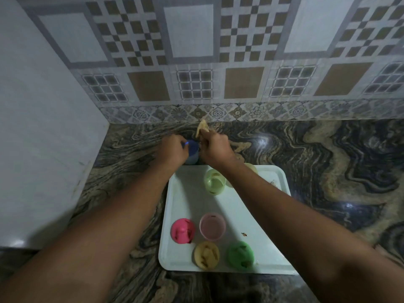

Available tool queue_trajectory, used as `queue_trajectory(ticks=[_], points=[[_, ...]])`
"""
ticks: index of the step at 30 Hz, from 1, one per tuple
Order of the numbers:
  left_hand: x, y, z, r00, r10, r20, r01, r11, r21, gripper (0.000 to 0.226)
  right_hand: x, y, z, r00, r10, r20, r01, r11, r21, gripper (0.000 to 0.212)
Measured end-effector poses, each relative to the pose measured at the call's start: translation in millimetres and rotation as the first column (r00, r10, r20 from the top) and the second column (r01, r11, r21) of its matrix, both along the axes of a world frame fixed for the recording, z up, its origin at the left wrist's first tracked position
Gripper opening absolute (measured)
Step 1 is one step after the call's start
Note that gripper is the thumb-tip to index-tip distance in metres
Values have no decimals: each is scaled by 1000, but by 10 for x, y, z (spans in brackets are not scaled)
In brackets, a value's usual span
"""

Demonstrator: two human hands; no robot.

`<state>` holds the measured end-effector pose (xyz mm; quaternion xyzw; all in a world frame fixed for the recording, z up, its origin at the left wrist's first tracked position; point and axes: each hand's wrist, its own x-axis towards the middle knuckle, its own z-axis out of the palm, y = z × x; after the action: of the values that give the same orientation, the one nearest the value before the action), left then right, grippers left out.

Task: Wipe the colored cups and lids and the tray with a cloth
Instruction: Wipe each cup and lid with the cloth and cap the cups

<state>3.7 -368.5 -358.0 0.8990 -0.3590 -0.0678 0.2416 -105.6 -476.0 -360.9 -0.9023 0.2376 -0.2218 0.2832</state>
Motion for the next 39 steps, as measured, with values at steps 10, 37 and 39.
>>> queue_trajectory(ticks=[10, 37, 39], points=[[5, 11, -147, 997, -71, -20, 71, 997, -12, 30, -18, 26, -23, 997, -28, 76, 22, 996, 86, 20], [-246, 194, 225, 979, -92, 184, 135, 963, -234, 27, -444, 141, 287, 976, -154, 152, 112, 961, 253, 33], [-377, 263, 345, 972, -168, 164, 210, 934, -289, 22, -594, 200, 357, 972, -156, 174, 106, 958, 266, 36]])
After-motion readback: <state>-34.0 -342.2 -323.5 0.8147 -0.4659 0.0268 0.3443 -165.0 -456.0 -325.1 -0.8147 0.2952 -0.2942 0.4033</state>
